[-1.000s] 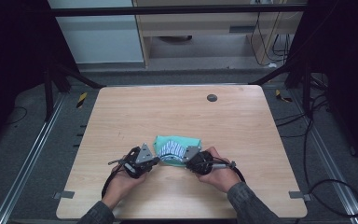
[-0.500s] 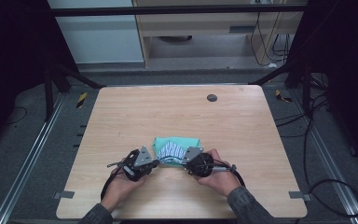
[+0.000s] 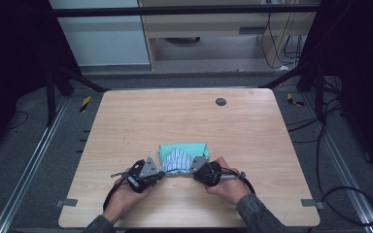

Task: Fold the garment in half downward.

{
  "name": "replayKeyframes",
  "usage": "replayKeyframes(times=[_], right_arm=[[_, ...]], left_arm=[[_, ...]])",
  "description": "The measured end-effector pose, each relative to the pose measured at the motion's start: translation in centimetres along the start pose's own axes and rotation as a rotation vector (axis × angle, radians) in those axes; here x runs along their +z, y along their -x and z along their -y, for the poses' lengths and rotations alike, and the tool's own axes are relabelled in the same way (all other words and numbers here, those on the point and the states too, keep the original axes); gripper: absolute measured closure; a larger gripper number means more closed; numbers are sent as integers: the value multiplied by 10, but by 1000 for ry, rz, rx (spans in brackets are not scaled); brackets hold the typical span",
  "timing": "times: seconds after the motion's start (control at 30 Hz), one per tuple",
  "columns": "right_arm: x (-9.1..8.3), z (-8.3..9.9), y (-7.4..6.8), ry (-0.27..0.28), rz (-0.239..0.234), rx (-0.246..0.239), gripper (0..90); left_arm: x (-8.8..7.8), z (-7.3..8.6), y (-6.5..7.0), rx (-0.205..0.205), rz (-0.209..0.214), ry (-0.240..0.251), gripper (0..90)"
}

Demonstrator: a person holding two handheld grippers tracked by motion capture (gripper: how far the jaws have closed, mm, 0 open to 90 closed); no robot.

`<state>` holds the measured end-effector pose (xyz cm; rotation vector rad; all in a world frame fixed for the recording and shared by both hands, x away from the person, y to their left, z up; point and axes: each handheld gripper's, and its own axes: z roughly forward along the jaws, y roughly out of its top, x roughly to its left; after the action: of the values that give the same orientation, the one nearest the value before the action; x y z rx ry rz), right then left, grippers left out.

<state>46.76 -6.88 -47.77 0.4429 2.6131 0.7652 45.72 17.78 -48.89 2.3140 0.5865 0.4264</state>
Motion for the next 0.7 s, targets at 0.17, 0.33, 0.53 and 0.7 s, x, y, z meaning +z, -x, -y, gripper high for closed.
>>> replayKeyframes(times=[0.17,0.33,0.53,0.7], right_arm=[[-3,1,1,10,-1,19,785],[-15,9,0,58,2,71,604],[-29,29,5,62,35,133,431],[-35,47,15,66,64,204,324]], left_arm=[[-4,3,1,-71,-8,29,895],[-17,11,2,-108,-22,51,772],[-27,19,-6,-138,-73,47,605],[-25,25,-22,-188,-111,16,387]])
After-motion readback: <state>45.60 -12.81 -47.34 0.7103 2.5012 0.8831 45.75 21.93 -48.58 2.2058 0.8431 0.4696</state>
